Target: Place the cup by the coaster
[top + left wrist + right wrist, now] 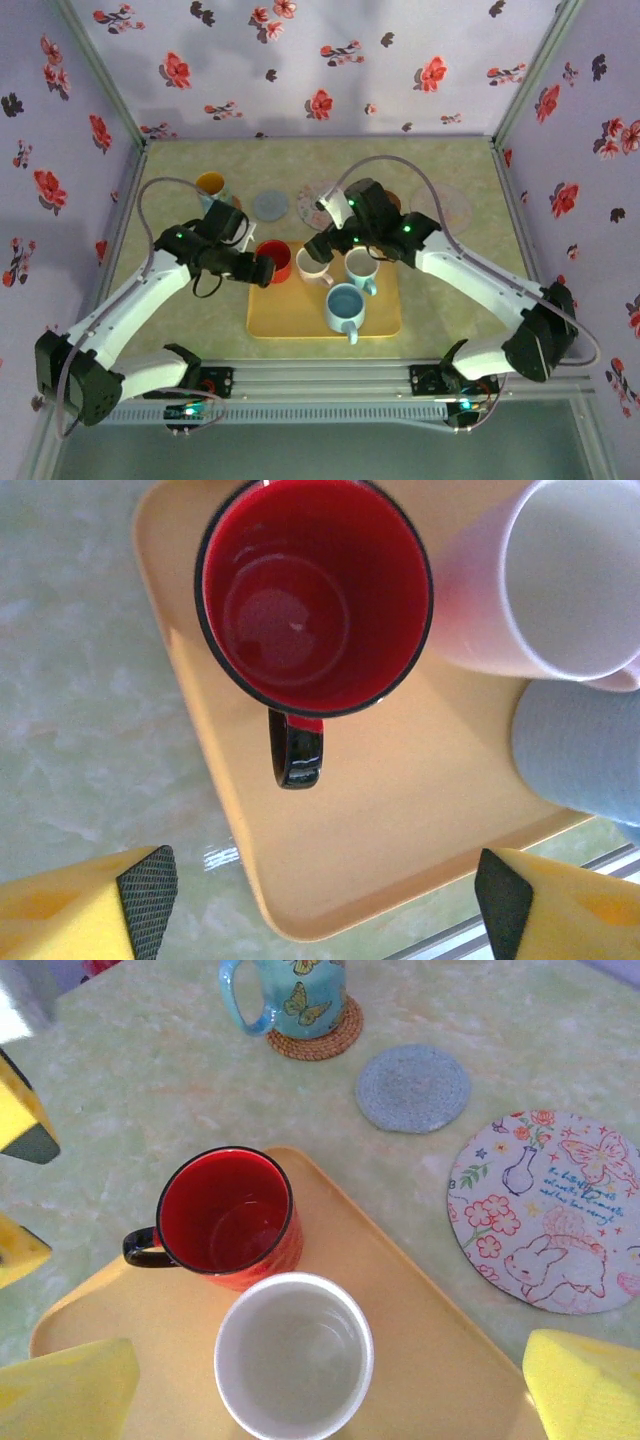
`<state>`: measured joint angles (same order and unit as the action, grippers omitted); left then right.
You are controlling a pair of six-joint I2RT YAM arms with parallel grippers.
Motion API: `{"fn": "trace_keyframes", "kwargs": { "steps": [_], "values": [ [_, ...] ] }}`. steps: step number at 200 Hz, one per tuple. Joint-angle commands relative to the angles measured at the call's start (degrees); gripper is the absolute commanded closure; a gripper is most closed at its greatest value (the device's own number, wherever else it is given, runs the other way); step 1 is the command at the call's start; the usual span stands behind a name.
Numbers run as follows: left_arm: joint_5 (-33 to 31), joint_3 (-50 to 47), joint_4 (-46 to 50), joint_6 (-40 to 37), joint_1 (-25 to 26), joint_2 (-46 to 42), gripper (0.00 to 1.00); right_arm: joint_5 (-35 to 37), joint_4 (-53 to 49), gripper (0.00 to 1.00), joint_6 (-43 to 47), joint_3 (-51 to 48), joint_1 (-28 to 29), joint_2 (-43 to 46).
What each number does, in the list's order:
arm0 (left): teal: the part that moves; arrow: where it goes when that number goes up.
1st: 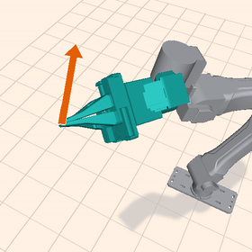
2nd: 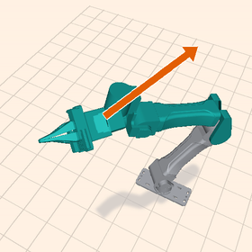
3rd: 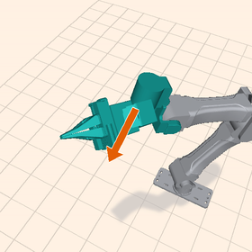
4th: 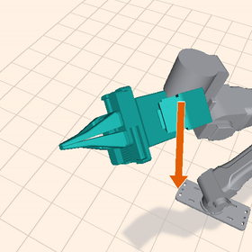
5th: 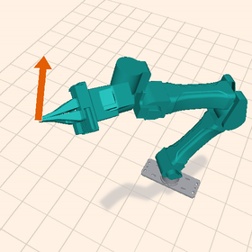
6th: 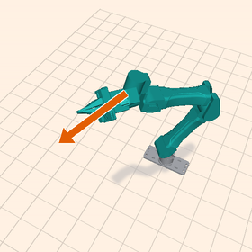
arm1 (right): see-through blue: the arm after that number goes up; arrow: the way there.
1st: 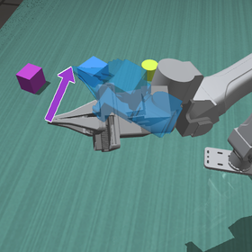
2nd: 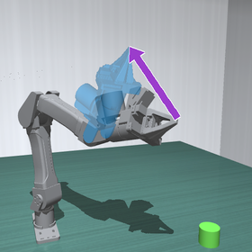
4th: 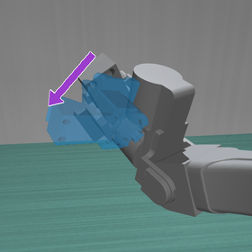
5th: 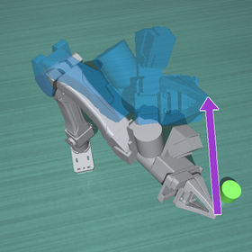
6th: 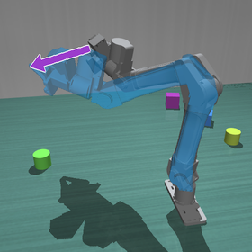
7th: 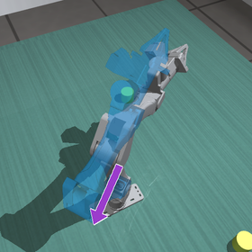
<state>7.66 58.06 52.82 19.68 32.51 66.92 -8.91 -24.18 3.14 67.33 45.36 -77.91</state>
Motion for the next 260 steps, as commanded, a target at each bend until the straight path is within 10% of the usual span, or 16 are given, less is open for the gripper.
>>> {"fn": "trace_keyframes", "kwargs": {
  "steps": [1, 102, 260],
  "values": [
    [-1.6, -2.7, -2.0, 3.5, 1.0, 1.0, 0.16, 0.7, 2.7, 0.00, 2.2, -4.3, -0.3, 4.0],
    [-1.9, -6.9, -6.4, 4.7, 4.2, 5.3, 0.09, 1.0, 9.9, 0.00, 3.1, -23.5, -0.3, 22.2],
    [-1.8, -0.8, -6.5, -0.7, 5.2, 18.4, 0.55, 3.5, 13.6, 0.01, 3.1, -28.1, -0.3, 25.2]
  ]
}}
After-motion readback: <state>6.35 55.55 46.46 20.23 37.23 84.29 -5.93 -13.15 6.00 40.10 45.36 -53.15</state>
